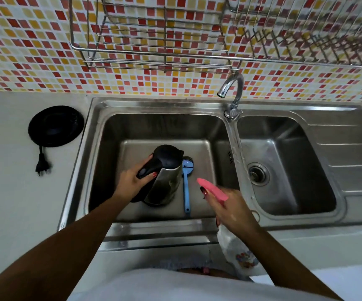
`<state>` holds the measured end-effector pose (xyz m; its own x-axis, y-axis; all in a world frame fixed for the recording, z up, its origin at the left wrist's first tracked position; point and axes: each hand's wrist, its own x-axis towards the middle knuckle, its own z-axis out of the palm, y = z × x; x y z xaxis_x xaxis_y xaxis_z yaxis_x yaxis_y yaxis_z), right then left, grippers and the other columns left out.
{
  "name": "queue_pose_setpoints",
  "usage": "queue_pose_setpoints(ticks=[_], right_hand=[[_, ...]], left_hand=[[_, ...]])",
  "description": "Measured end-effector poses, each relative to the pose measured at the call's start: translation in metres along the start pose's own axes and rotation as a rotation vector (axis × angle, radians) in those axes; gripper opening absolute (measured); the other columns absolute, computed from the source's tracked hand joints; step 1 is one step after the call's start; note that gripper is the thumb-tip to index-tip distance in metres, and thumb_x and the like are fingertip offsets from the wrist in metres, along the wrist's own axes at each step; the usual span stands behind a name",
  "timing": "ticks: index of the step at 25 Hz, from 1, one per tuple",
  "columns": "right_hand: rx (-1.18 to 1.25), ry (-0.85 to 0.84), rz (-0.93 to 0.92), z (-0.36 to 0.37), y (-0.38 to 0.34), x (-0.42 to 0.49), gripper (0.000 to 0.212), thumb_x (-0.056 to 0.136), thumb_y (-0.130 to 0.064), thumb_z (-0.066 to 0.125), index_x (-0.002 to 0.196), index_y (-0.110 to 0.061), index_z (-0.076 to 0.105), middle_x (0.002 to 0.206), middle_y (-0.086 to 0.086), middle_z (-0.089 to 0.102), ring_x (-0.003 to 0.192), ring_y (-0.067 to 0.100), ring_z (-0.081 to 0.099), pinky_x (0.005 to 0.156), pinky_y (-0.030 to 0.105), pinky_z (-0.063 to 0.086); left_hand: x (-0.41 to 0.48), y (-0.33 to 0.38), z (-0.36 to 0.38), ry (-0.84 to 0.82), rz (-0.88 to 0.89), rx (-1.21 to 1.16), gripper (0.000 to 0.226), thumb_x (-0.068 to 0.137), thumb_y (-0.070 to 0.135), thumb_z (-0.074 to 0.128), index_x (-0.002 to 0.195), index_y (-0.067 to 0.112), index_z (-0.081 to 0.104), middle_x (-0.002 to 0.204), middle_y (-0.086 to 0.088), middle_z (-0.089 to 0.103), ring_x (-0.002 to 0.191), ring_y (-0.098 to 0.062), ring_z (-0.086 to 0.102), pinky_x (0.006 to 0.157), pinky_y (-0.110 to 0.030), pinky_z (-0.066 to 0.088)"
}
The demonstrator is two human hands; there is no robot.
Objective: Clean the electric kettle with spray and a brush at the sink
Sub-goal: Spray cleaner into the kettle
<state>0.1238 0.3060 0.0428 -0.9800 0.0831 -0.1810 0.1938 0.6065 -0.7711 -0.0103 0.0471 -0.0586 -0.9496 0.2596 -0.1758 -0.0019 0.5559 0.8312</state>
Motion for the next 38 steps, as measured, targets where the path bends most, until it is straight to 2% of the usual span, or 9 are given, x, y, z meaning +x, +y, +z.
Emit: queue_pose_setpoints(ticks=[5,8,11,15,20,27,31,34,38], right_hand=[[0.026,0.092,-0.070,0.006,0.000,0.007,0.052,0.084,-0.053,0.044,0.076,-0.006,0.065,0.058,0.000,0.057,0.050,0.017,0.053,0.050,0.032,0.044],[0.020,0.099,-0.059,0.009,0.003,0.008,0.048,0.085,-0.052,0.047,0.081,-0.008,0.066,0.061,0.002,0.060,0.050,0.015,0.055,0.051,0.035,0.048],[0.000,0.115,-0.062,0.011,0.007,0.006,0.026,0.091,-0.034,0.055,0.083,-0.012,0.066,0.062,-0.007,0.058,0.053,0.010,0.056,0.053,0.023,0.046],[0.006,0.132,-0.072,0.011,0.003,0.002,0.034,0.088,-0.045,0.047,0.080,-0.016,0.063,0.062,-0.010,0.053,0.053,0.011,0.054,0.054,0.029,0.047],[0.010,0.140,-0.106,0.010,0.000,0.001,0.039,0.087,-0.046,0.046,0.083,-0.012,0.065,0.068,-0.002,0.060,0.056,0.013,0.054,0.057,0.038,0.047],[0.035,0.081,-0.076,0.011,0.001,0.006,0.042,0.086,-0.051,0.047,0.079,-0.012,0.063,0.064,0.001,0.059,0.054,0.018,0.055,0.057,0.045,0.050],[0.088,-0.024,0.071,0.008,-0.002,0.018,0.043,0.083,-0.046,0.054,0.084,-0.003,0.064,0.067,0.016,0.064,0.054,0.032,0.061,0.057,0.049,0.054],[0.021,-0.074,0.069,0.012,-0.008,0.030,0.048,0.083,-0.046,0.051,0.082,0.000,0.065,0.071,0.019,0.066,0.059,0.034,0.060,0.062,0.049,0.054],[-0.112,-0.127,-0.005,0.021,-0.017,0.052,0.045,0.085,-0.055,0.049,0.080,-0.013,0.064,0.074,0.008,0.061,0.061,0.018,0.056,0.065,0.045,0.053]], left_hand=[[0.000,-0.031,-0.025,-0.134,0.072,0.047,0.060,0.086,0.026,0.068,0.142,0.023,0.046,0.131,0.001,0.058,0.125,-0.020,0.055,0.105,-0.012,0.036],[0.002,-0.040,-0.037,-0.090,0.051,0.227,0.062,0.085,0.049,0.058,0.142,0.028,0.046,0.118,-0.005,0.047,0.117,-0.022,0.048,0.112,-0.035,0.035],[0.010,-0.005,-0.016,0.089,0.089,0.262,0.062,0.090,0.051,0.050,0.144,0.022,0.045,0.135,-0.010,0.044,0.128,-0.025,0.043,0.114,-0.035,0.029],[0.033,0.046,0.038,0.126,0.080,0.589,0.063,0.097,0.056,0.030,0.152,0.026,0.027,0.159,-0.010,0.026,0.148,-0.028,0.018,0.119,-0.053,0.007],[0.039,0.040,0.050,0.076,0.096,0.747,0.064,0.089,0.054,0.051,0.144,0.023,0.041,0.149,-0.013,0.040,0.142,-0.033,0.028,0.116,-0.058,0.018],[0.010,0.051,0.018,0.254,0.212,0.104,0.050,0.092,0.030,0.053,0.140,0.020,0.044,0.147,-0.004,0.042,0.142,-0.023,0.032,0.118,-0.051,0.023],[-0.017,0.048,-0.015,0.461,-0.175,-0.493,0.045,0.089,0.034,0.053,0.134,0.028,0.051,0.131,-0.008,0.059,0.116,-0.021,0.059,0.099,-0.043,0.050],[-0.014,0.039,-0.040,0.376,-0.453,-0.591,0.057,0.077,0.038,0.073,0.128,0.028,0.053,0.126,-0.011,0.060,0.108,-0.029,0.064,0.075,-0.038,0.057],[-0.024,0.036,-0.050,0.281,-0.376,-0.635,0.048,0.085,-0.003,0.066,0.129,0.014,0.055,0.115,-0.014,0.064,0.111,-0.038,0.062,0.067,-0.034,0.056]])
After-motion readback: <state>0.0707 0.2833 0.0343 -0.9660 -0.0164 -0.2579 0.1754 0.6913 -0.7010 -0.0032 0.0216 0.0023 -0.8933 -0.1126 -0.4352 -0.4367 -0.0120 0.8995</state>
